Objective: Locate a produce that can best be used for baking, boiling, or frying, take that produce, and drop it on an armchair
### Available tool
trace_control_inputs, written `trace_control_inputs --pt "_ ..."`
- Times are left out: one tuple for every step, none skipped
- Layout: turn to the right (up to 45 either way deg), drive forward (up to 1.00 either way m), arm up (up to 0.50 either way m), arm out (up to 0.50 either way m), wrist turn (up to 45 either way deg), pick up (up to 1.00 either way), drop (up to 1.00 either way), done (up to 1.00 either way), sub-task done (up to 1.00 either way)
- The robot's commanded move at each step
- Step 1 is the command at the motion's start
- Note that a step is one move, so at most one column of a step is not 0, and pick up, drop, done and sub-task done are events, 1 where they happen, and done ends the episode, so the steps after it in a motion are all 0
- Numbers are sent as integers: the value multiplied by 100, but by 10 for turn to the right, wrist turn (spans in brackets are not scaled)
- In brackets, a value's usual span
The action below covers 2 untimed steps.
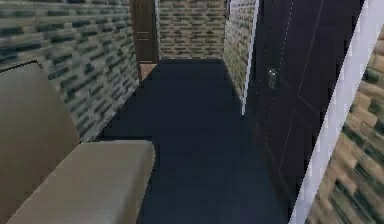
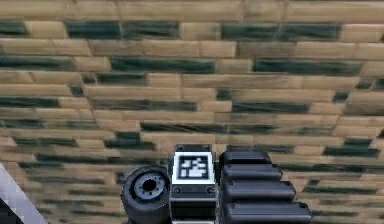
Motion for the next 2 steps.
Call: trace_control_inputs --pt "450 0 0 0 0 0 0 0 0" --pt "450 0 0 0 0 0 0 0 0"
